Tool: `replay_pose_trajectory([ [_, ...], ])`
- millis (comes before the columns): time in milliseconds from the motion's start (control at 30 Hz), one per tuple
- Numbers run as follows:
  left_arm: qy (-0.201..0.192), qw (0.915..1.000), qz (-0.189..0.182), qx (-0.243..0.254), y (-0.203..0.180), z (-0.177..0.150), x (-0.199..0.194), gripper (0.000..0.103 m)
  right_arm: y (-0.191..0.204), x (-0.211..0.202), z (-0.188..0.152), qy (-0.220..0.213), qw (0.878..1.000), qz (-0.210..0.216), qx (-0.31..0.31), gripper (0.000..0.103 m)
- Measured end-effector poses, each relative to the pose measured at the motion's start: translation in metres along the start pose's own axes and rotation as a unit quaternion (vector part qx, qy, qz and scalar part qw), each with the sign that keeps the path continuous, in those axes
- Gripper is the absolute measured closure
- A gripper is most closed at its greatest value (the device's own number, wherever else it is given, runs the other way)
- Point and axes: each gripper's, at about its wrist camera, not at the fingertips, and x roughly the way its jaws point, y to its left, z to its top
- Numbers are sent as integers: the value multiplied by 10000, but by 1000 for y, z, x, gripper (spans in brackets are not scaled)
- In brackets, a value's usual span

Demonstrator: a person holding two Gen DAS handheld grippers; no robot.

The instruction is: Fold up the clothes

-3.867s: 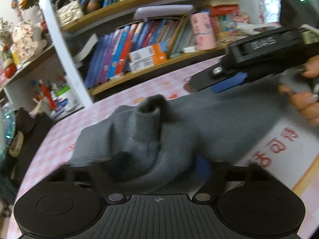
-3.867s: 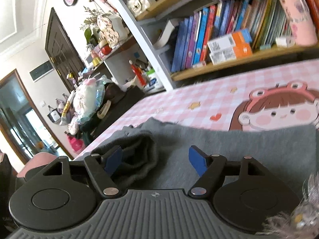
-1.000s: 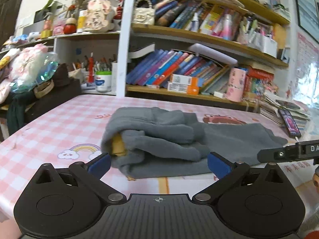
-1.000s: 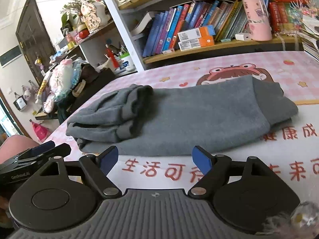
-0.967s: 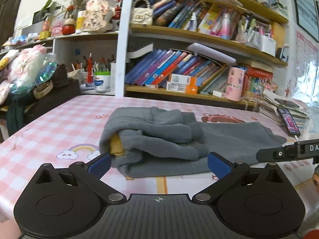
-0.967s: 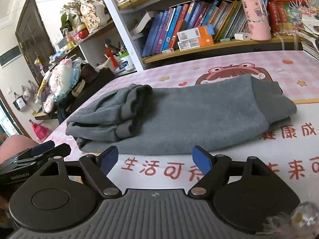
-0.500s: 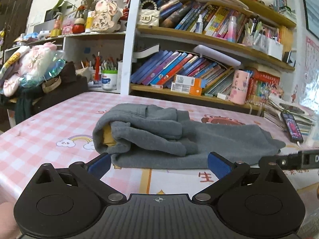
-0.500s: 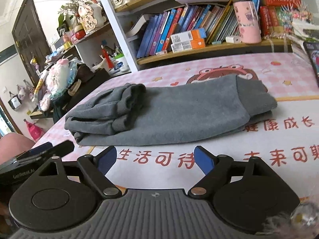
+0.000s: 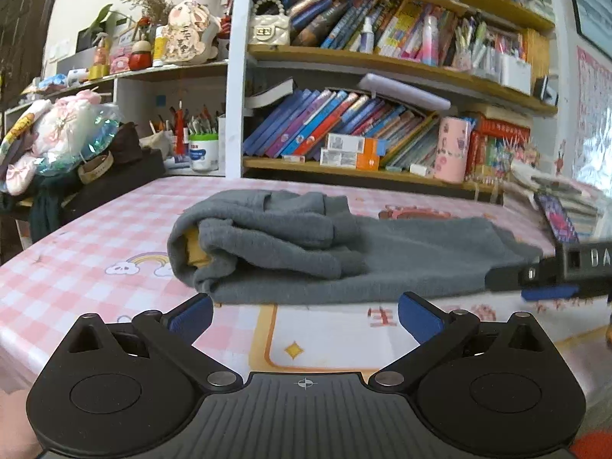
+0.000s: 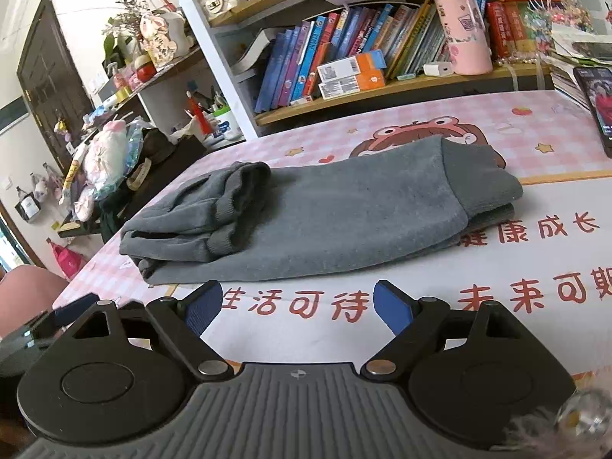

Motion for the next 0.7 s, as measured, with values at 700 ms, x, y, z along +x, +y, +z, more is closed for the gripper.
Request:
replay_pose_trajectory([
  [700, -532, 9966, -263, 564, -4, -6, -9, 0, -38, -1, 12, -23, 9977, -176, 660, 17],
])
